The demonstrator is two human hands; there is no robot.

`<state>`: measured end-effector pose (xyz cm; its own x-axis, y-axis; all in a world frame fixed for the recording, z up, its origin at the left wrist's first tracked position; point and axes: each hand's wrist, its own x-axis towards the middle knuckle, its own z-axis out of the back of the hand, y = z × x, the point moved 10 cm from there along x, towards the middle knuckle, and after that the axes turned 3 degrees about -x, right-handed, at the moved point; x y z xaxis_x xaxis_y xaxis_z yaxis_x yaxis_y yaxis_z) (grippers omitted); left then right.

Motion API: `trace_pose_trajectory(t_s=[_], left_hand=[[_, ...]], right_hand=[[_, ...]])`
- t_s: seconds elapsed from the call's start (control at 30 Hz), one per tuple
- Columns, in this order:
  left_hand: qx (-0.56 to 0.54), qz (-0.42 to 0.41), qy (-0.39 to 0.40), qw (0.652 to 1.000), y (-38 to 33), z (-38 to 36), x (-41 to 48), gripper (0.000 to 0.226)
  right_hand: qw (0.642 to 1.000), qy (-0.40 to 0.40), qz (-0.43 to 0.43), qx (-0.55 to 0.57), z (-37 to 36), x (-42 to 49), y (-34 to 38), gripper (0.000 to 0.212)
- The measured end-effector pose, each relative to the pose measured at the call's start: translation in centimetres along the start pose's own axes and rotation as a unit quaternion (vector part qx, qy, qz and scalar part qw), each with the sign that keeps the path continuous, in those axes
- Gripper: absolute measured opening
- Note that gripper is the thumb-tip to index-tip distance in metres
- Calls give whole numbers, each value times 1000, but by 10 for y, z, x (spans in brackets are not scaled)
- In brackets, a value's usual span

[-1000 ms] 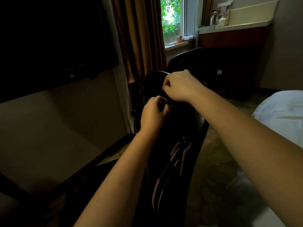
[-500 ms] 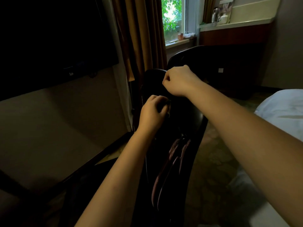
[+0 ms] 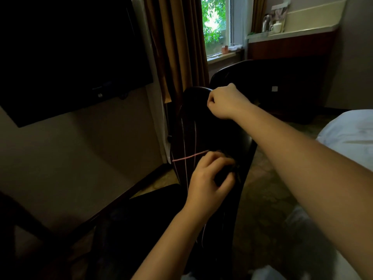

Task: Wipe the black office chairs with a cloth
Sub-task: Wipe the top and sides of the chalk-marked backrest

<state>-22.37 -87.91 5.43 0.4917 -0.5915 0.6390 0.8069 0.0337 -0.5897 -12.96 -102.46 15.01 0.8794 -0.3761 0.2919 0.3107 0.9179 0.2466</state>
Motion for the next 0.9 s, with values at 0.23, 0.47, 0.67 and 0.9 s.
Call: trace_pose_trajectory(t_s=[0.23,0.47,0.67,0.9], left_hand=[[2,37,-88,995,-3,3,-23,26],[22,30,-136,990,-16,-1,-13,17],[42,36,-140,989,1,5,2,11],[17,98,-105,989,34,16,46,11]], right_hand=[[1000,-4,-1,-6,4,-16,4,27],[1000,-3,11,-20,5,-19,8,28],[999,3,16,-31,-1,-4,7,26],[999,2,20,-30,-9,17,5,28]])
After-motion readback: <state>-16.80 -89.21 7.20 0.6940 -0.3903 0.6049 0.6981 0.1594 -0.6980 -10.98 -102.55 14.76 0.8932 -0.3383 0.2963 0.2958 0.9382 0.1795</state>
